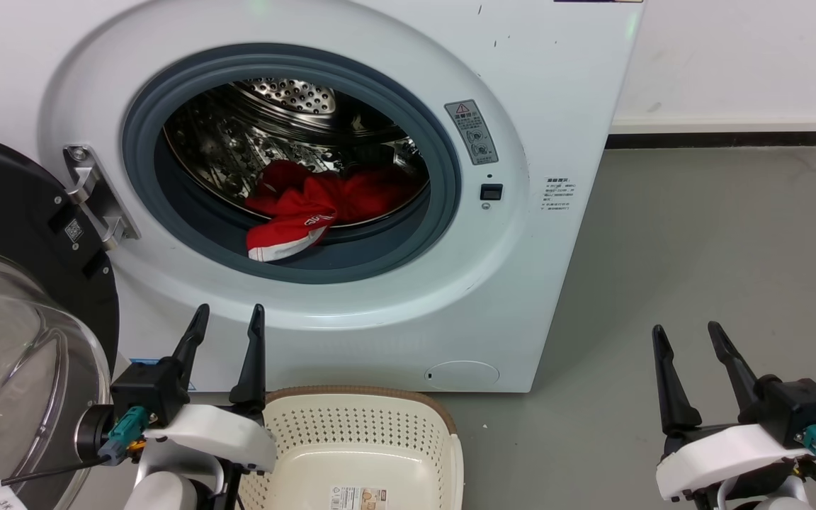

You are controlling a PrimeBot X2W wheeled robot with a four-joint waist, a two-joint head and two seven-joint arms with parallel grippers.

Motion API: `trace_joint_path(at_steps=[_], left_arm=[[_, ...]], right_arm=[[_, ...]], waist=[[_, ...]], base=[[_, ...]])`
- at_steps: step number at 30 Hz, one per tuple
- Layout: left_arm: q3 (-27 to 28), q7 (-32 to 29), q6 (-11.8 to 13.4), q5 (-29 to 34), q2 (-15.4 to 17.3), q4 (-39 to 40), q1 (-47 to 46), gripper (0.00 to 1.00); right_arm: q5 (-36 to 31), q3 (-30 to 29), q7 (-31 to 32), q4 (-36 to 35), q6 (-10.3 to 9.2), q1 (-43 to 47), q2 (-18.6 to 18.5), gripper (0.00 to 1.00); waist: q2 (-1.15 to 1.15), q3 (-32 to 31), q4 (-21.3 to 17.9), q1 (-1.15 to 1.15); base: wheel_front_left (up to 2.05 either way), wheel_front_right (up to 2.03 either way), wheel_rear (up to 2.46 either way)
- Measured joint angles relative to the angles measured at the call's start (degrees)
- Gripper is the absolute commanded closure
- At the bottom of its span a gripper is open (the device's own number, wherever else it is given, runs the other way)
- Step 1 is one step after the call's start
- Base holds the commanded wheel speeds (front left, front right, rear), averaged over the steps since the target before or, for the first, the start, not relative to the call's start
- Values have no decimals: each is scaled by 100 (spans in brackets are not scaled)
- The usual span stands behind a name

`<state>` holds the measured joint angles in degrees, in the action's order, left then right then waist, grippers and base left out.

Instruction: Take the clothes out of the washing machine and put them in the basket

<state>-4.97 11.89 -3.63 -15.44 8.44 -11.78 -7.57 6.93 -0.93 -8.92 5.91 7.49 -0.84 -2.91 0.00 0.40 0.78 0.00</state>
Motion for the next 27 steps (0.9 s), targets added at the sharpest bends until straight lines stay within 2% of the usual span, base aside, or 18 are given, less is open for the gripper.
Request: trace_joint_path(at_steps=[27], left_arm=[[267,293,-185,938,-178,-442,-126,0]], right_arm=[[-601,-22,-113,-65,1,42,0,0]], waist=[[0,-9,11,0]], base=[[0,0,0]])
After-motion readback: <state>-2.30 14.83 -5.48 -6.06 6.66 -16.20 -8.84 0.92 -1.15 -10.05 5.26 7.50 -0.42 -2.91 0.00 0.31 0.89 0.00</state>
